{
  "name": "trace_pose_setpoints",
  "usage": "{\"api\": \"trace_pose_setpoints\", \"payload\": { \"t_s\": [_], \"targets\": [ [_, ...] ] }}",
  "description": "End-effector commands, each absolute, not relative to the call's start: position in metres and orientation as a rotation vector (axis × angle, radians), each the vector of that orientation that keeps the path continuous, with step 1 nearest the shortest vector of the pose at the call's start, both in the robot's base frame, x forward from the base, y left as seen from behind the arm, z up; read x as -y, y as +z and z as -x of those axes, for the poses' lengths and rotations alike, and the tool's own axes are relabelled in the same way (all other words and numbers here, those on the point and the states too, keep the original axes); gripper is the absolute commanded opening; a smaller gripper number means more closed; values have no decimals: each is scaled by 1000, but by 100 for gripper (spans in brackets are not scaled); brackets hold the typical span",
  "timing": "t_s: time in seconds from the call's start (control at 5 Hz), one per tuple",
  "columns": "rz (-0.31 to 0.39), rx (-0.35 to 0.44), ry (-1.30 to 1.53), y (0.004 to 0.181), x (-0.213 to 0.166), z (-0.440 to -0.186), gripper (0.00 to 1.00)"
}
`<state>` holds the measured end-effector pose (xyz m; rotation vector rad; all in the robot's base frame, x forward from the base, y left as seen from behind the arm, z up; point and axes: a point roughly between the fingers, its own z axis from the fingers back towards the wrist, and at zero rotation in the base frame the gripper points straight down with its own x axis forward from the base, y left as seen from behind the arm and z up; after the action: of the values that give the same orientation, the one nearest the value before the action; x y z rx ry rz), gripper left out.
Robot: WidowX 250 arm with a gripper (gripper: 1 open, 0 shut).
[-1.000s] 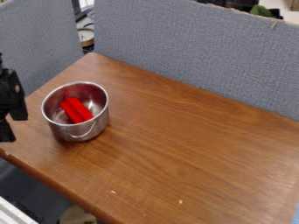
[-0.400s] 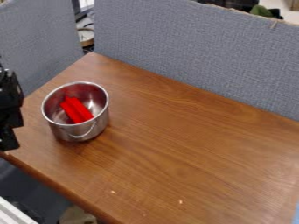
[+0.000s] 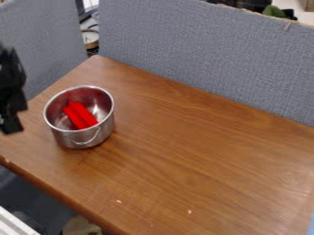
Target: Move the red object from the metal pot to the table
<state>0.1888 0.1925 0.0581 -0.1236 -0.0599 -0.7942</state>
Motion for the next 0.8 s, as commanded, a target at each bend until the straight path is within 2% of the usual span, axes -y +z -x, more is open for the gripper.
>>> {"api": "trace_pose_setpoints", "payload": {
  "t_s": [0.0, 0.4, 0.6],
  "targets": [
    [97, 102, -740, 85, -199, -212, 100],
    [192, 122, -915, 51, -174, -231, 100],
    [222, 135, -695, 38, -163, -235, 100]
  ]
}}
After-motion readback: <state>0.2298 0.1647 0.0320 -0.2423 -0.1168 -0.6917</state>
